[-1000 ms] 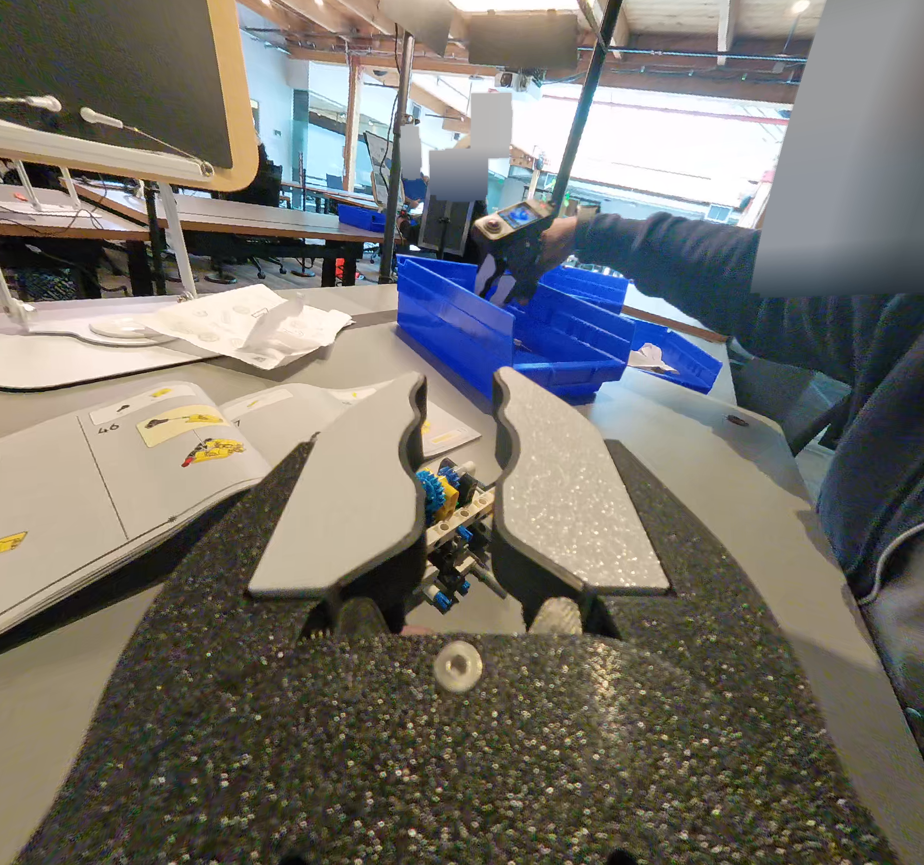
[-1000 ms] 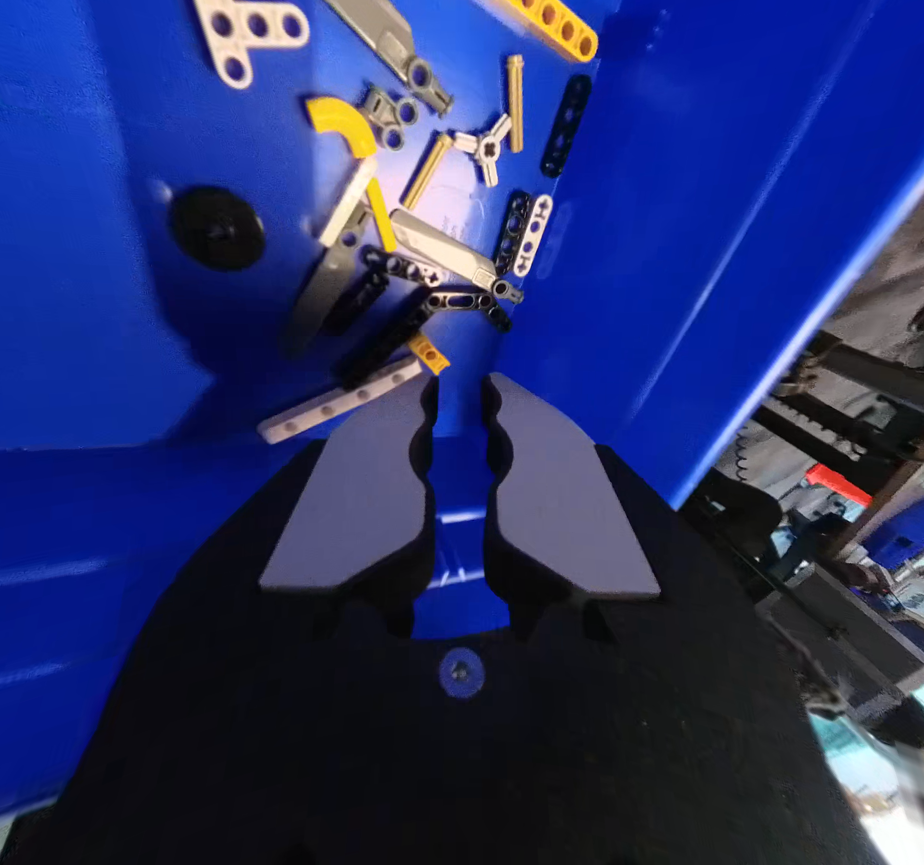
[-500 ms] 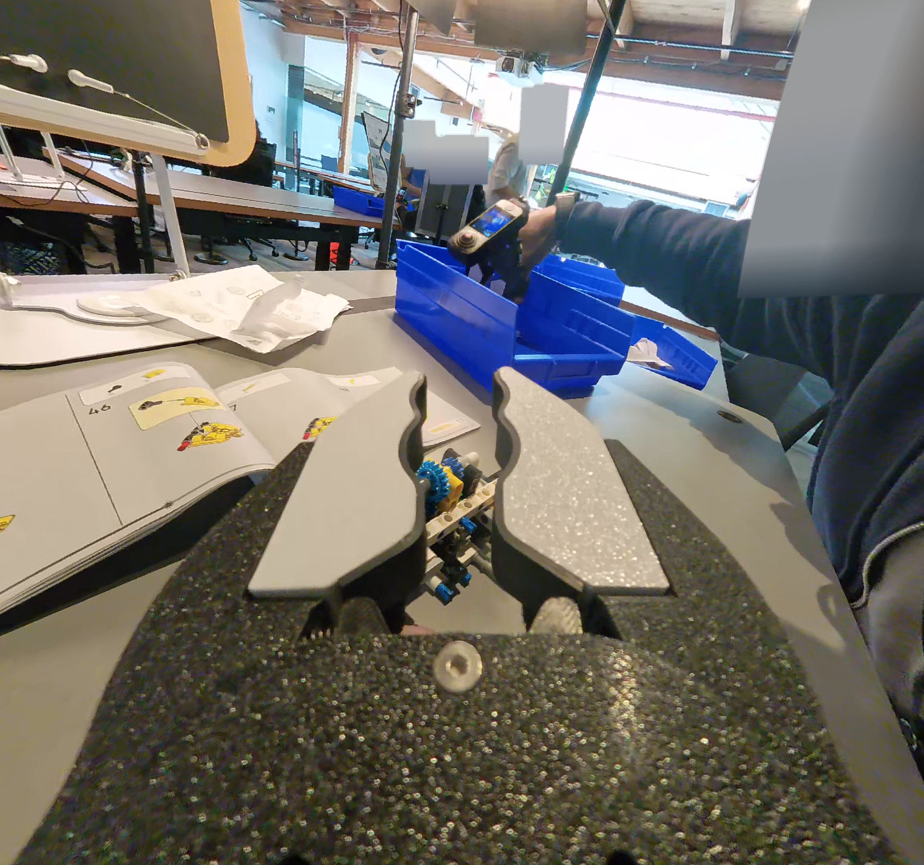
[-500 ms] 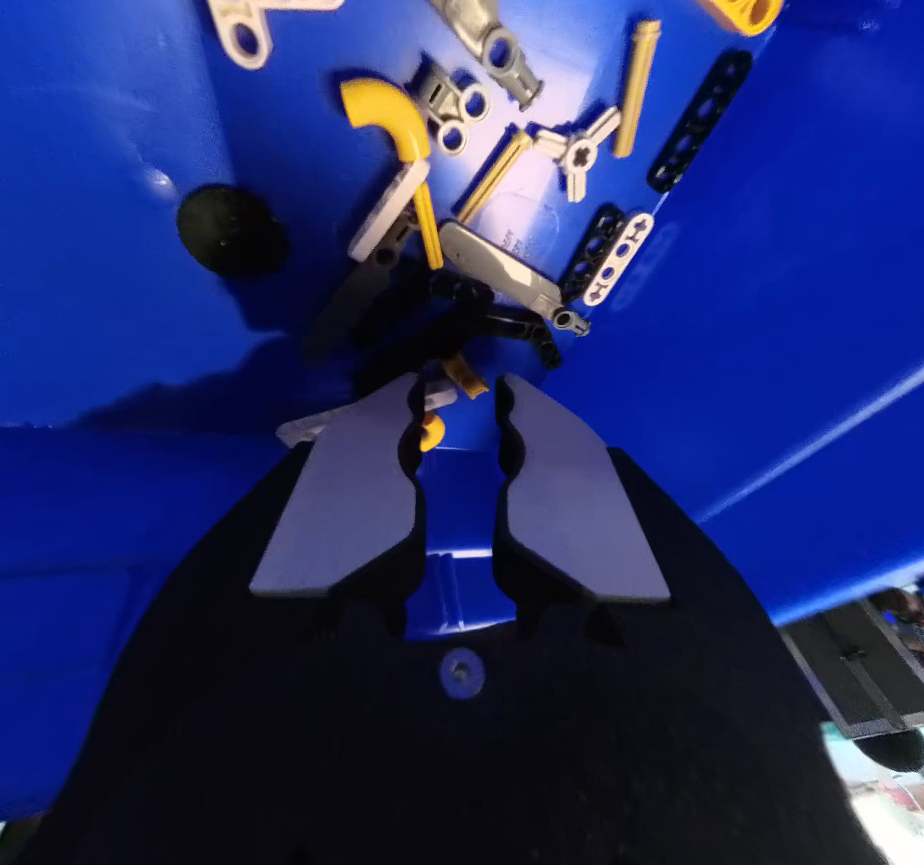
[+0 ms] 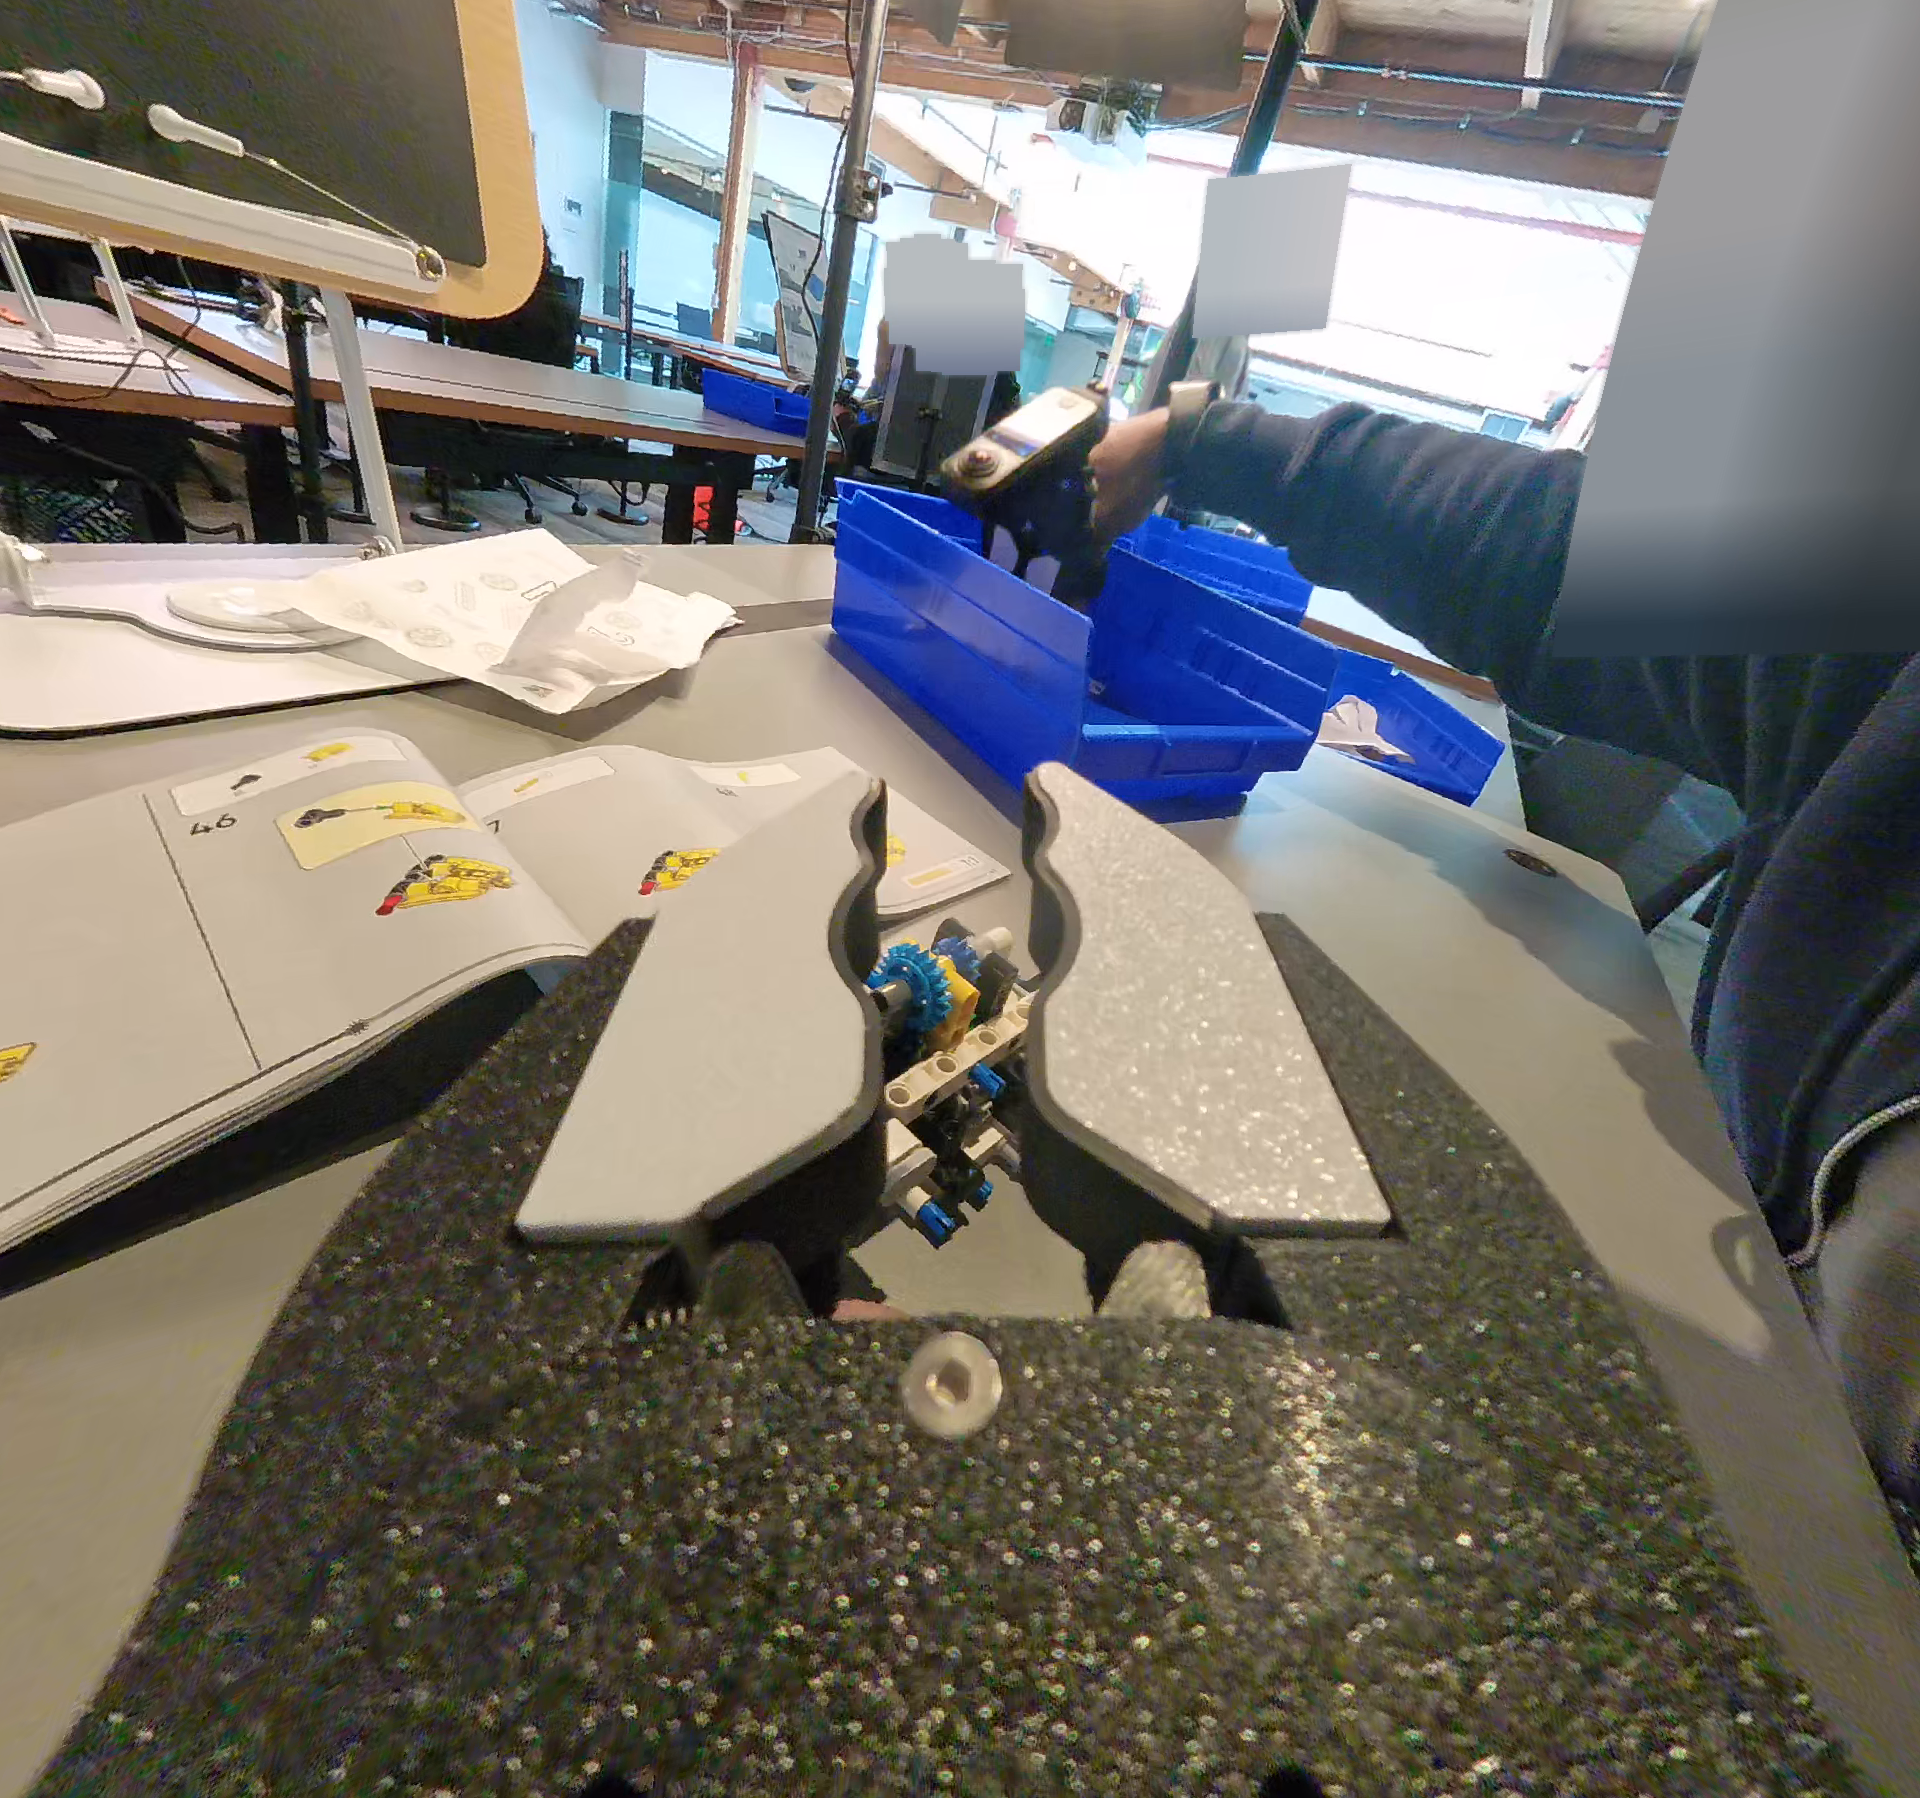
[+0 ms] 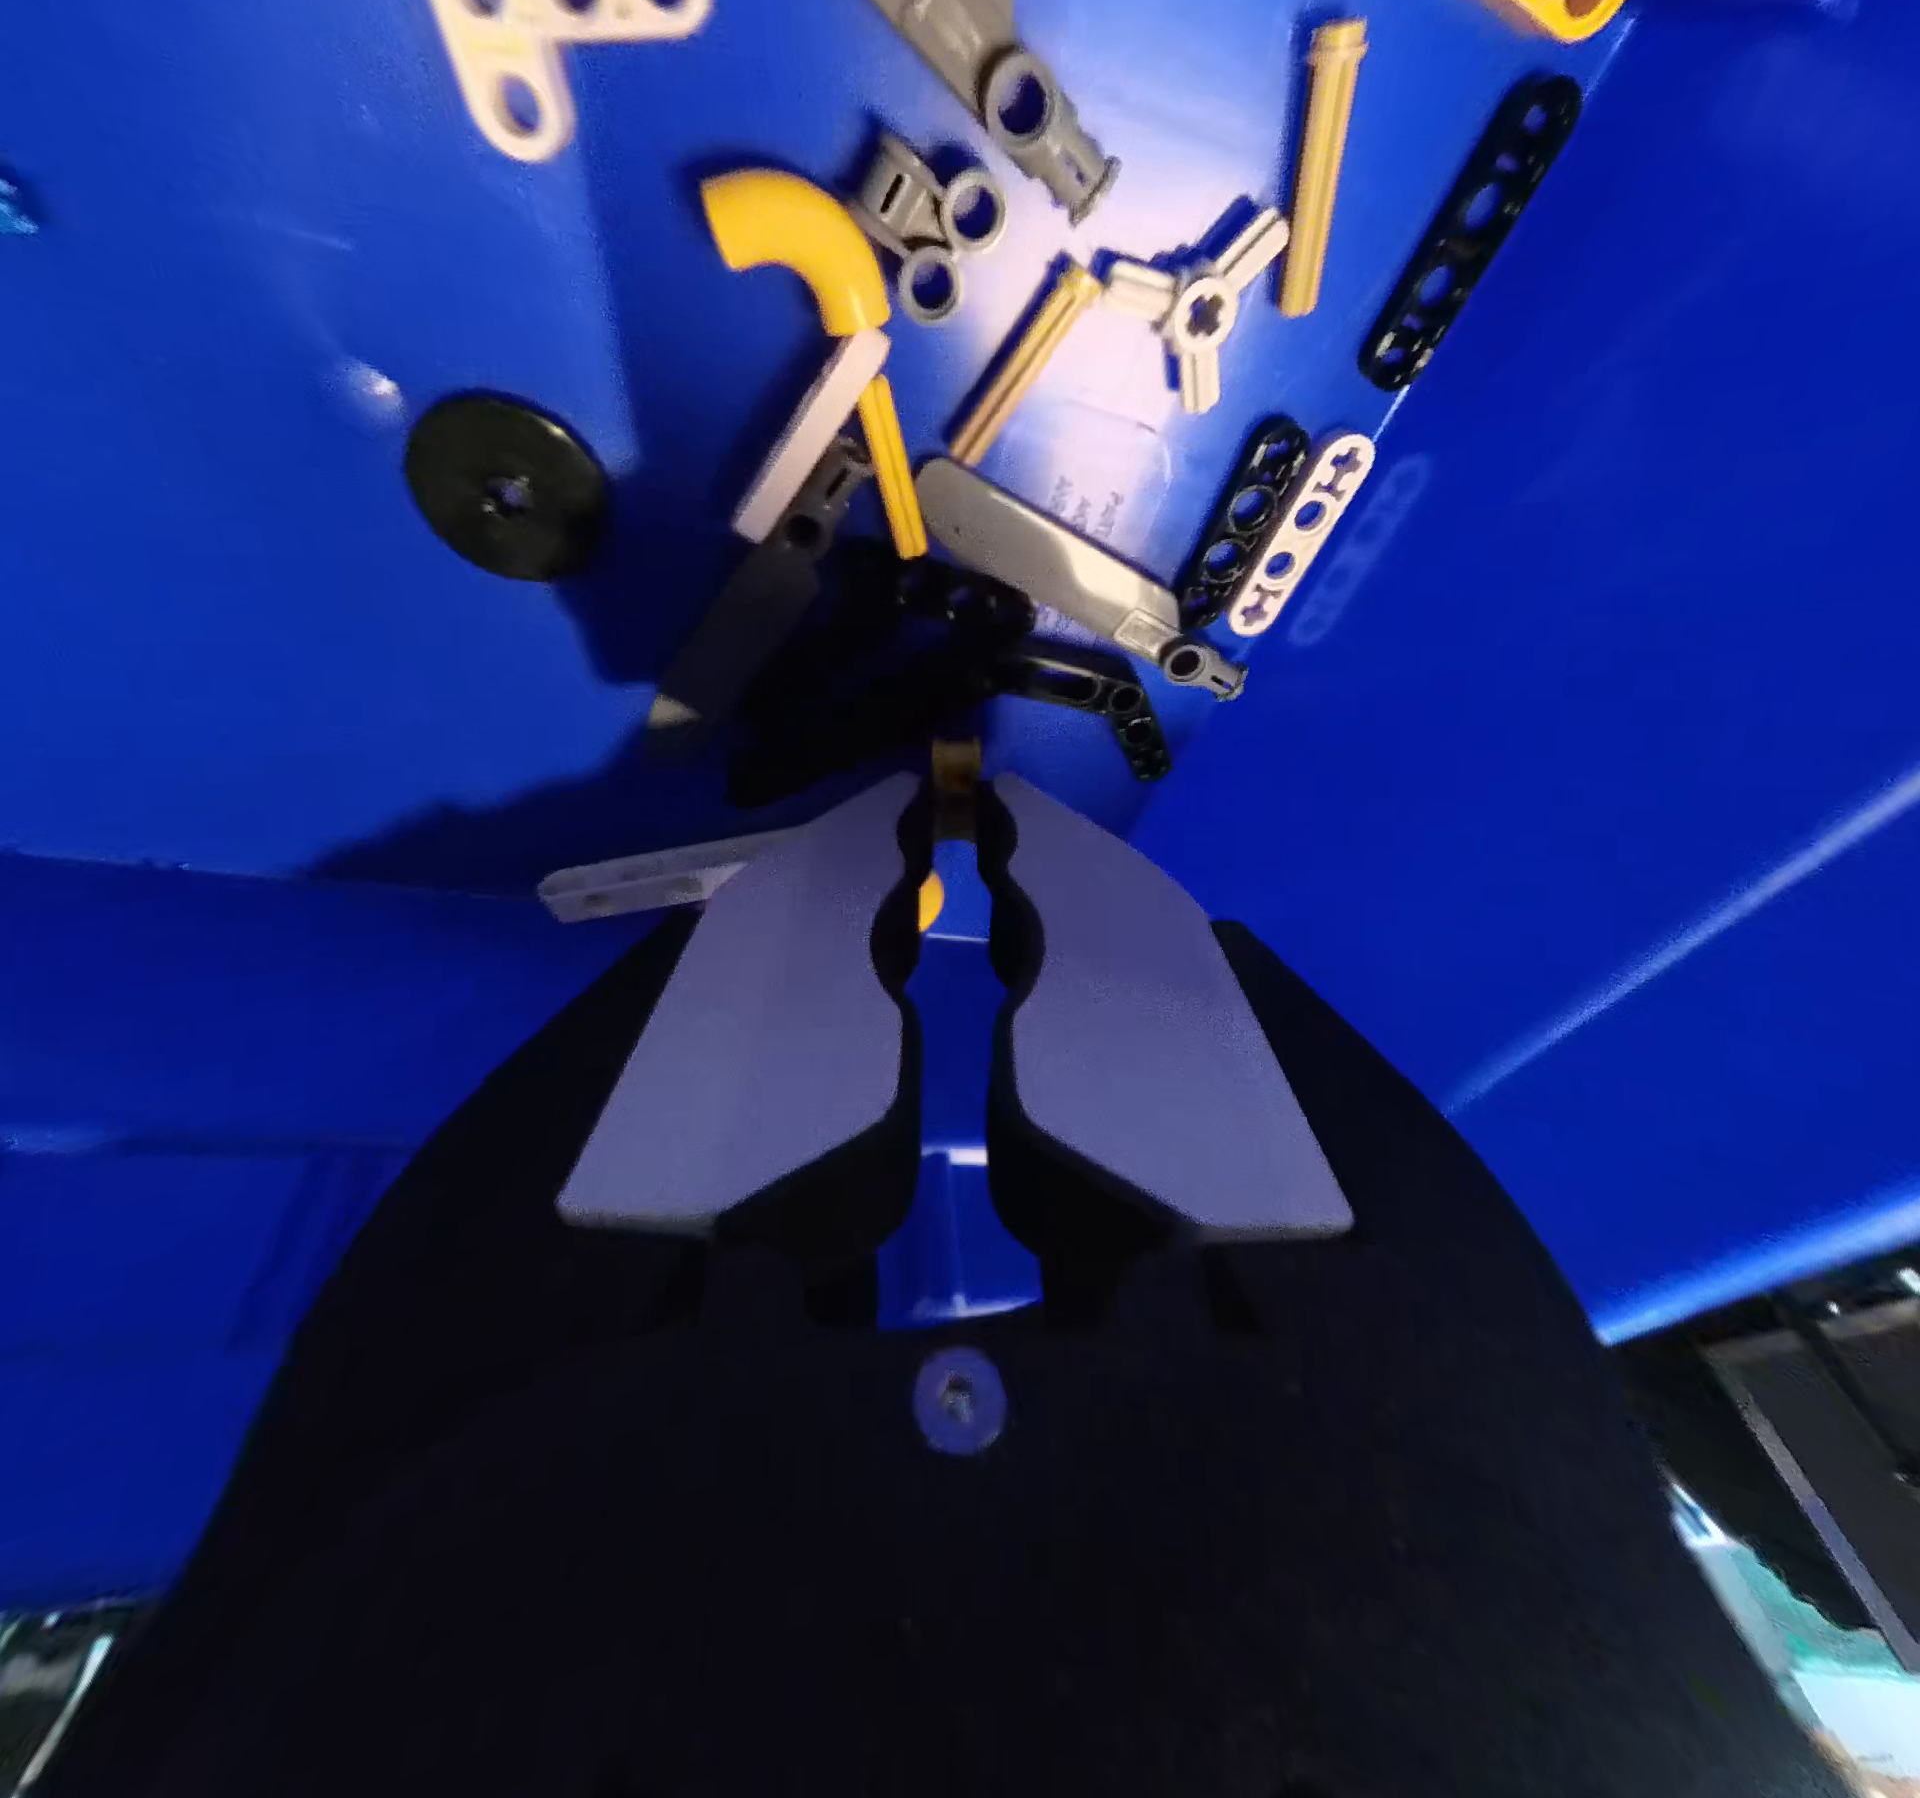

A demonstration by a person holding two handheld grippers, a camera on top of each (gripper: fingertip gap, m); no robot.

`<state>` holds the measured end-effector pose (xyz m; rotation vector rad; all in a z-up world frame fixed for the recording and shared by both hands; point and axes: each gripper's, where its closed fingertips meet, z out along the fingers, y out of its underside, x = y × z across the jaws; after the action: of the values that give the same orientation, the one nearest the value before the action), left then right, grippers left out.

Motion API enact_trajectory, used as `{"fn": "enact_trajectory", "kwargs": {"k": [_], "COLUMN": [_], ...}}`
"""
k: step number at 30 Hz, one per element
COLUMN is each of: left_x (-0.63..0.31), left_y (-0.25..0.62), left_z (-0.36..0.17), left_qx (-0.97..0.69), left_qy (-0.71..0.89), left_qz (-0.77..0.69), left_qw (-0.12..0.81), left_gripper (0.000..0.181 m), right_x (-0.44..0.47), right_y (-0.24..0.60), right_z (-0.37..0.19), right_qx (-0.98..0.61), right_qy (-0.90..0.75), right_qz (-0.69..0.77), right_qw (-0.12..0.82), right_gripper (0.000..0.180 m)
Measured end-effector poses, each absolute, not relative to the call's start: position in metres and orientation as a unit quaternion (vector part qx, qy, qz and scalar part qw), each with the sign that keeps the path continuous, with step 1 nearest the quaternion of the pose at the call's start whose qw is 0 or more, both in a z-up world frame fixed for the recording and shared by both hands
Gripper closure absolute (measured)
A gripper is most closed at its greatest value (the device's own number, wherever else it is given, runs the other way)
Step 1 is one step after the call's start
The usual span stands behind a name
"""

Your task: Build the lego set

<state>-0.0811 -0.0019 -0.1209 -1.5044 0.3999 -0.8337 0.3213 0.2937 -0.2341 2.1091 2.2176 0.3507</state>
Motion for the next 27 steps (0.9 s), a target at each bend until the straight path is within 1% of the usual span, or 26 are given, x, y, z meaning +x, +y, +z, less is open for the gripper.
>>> {"fn": "enact_trajectory", "kwargs": {"k": [1,5,7,10,13,17,20,23,27], "left_x": [-0.081,-0.081,-0.076,-0.061,-0.045,-0.028,-0.015,-0.007,-0.008], "left_y": [-0.002,-0.006,-0.011,-0.025,-0.046,-0.07,-0.083,-0.089,-0.085], "left_z": [-0.121,-0.118,-0.12,-0.135,-0.153,-0.179,-0.196,-0.214,-0.222], "left_qx": [-0.658,-0.658,-0.662,-0.685,-0.704,-0.718,-0.734,-0.753,-0.767], "left_qy": [0.175,0.18,0.195,0.245,0.319,0.409,0.44,0.458,0.457], "left_qz": [-0.365,-0.365,-0.375,-0.396,-0.396,-0.359,-0.342,-0.314,-0.295], "left_qw": [0.635,0.634,0.619,0.56,0.497,0.434,0.389,0.353,0.34], "left_gripper": [0.156,0.156,0.156,0.156,0.155,0.151,0.149,0.147,0.145], "right_x": [0.319,0.295,0.275,0.238,0.198,0.136,0.092,0.059,0.043], "right_y": [0.292,0.267,0.237,0.17,0.091,-0.006,-0.054,-0.079,-0.089], "right_z": [-0.229,-0.197,-0.176,-0.151,-0.142,-0.158,-0.183,-0.208,-0.23], "right_qx": [0.686,0.685,0.669,0.622,0.556,0.466,0.423,0.397,0.38], "right_qy": [0.719,0.722,0.736,0.771,0.815,0.862,0.876,0.883,0.895], "right_qz": [0.108,0.076,0.056,0.023,-0.012,-0.076,-0.112,-0.128,-0.117], "right_qw": [0.019,-0.052,-0.091,-0.137,-0.162,-0.185,-0.203,-0.216,-0.201], "right_gripper": [0.172,0.172,0.172,0.172,0.172,0.172,0.172,0.172,0.172]}}
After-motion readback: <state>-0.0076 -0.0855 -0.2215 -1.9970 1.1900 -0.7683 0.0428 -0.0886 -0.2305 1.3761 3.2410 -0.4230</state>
